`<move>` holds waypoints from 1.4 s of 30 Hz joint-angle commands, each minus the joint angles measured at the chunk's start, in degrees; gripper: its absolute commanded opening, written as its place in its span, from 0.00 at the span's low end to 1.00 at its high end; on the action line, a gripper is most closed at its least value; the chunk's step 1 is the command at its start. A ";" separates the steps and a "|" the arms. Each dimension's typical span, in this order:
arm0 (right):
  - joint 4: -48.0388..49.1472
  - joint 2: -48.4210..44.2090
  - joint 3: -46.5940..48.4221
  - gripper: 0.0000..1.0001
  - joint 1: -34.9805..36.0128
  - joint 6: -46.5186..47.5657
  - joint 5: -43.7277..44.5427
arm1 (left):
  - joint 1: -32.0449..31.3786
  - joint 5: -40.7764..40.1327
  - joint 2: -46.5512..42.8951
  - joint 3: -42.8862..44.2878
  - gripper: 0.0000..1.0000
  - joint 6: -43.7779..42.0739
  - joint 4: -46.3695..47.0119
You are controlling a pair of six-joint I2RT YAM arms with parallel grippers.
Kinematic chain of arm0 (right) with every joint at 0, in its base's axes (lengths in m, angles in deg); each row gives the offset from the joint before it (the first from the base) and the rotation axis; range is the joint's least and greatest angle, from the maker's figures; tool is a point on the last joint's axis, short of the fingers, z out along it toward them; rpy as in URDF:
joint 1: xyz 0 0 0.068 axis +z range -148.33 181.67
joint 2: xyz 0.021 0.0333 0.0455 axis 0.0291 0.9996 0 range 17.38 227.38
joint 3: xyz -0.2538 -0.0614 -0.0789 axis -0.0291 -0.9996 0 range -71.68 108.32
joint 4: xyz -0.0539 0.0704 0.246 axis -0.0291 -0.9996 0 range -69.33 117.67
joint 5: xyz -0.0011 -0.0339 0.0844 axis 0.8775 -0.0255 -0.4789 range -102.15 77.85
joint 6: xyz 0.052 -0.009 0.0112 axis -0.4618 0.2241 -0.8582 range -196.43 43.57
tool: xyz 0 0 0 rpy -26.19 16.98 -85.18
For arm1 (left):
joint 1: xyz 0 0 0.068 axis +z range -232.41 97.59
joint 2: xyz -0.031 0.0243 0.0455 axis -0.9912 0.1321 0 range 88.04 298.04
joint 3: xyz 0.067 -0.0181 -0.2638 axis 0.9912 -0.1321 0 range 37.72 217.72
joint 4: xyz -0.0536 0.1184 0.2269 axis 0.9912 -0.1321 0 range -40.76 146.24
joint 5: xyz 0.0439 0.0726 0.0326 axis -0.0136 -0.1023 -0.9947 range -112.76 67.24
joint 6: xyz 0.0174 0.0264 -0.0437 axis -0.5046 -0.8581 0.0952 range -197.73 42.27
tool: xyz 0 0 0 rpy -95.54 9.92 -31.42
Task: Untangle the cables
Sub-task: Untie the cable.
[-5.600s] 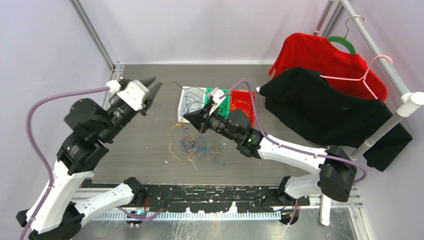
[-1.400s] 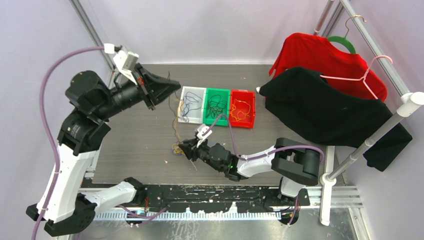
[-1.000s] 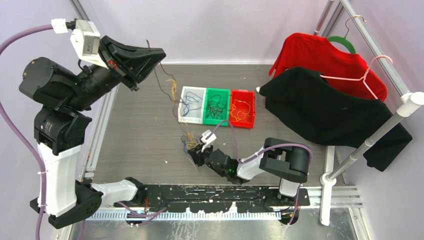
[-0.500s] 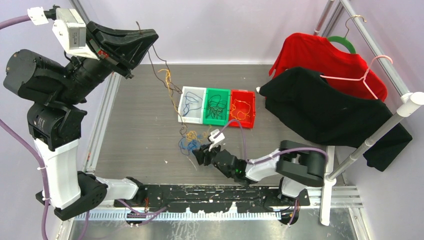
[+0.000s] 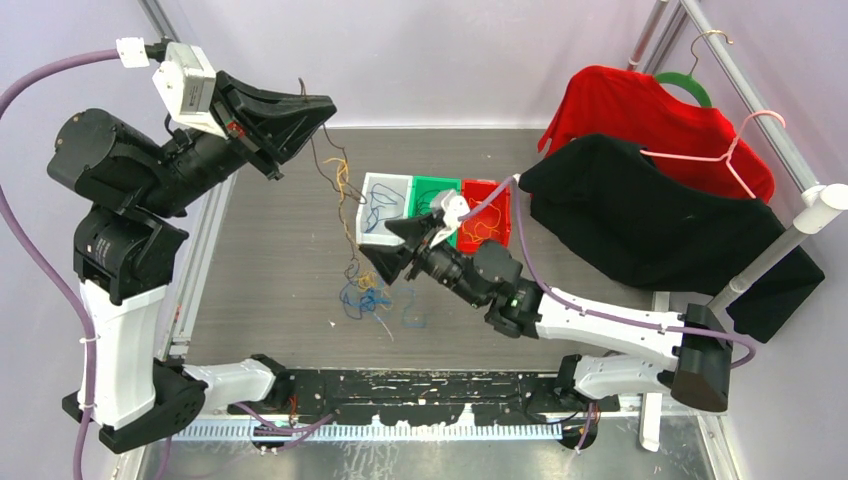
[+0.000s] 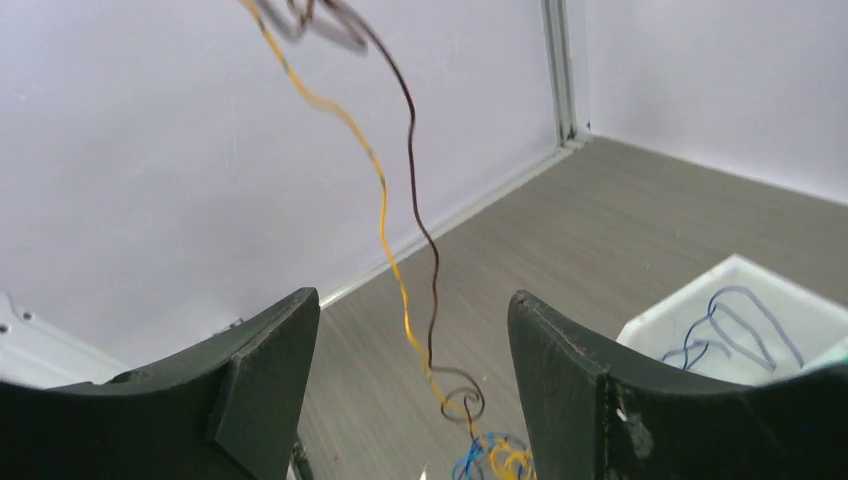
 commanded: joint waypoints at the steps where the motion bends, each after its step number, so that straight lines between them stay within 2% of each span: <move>1: -4.12 2.37 6.61 0.73 -4.16 1.03 -10.15 | 0.04 1.63 -1.79 -1.29 0.00 1.53 2.65; 5: -4.14 5.08 9.51 0.71 -7.07 -1.64 -17.72 | 0.04 1.51 -1.97 -1.38 0.00 1.73 2.71; 13: -5.79 7.63 11.03 0.68 -8.20 -4.63 -24.28 | 0.04 1.32 -2.14 -1.72 0.00 1.44 3.51; 15: -5.26 7.64 10.72 0.63 -8.25 -5.31 -25.87 | 0.04 1.27 -2.20 -2.08 0.00 1.21 3.73; 20: -5.53 8.06 10.18 0.41 -8.40 -6.15 -26.51 | 0.04 0.75 -2.67 -3.22 0.00 0.85 4.17; 24: -6.30 8.47 9.89 0.37 -8.58 -6.08 -25.62 | 0.04 0.61 -2.81 -3.15 0.00 0.72 4.24; 26: -6.38 8.90 9.77 0.38 -8.64 -6.22 -24.79 | 0.04 0.65 -2.85 -3.05 0.00 0.70 4.21; 27: -6.38 9.10 9.79 0.44 -8.63 -6.33 -24.31 | 0.04 0.63 -2.78 -3.00 0.00 0.78 4.20; 29: -6.73 9.17 9.69 0.62 -8.77 -6.33 -22.32 | 0.00 0.80 -2.68 -2.83 0.00 0.80 4.27; 31: -6.83 8.73 9.61 0.67 -9.57 -6.92 -22.30 | 0.04 0.91 -2.67 -2.74 0.00 0.81 4.29; 35: -5.45 8.86 9.84 0.65 -13.73 -12.94 -29.22 | 0.04 0.95 -2.70 -3.31 0.00 0.85 4.53; 38: 0.89 10.56 9.48 0.59 -16.49 -19.70 -39.97 | 0.04 0.53 -2.91 -3.72 0.00 0.94 4.89; 42: 5.14 13.67 11.01 0.58 -17.21 -25.19 -49.87 | 0.02 0.43 -2.85 -3.84 0.00 0.64 4.86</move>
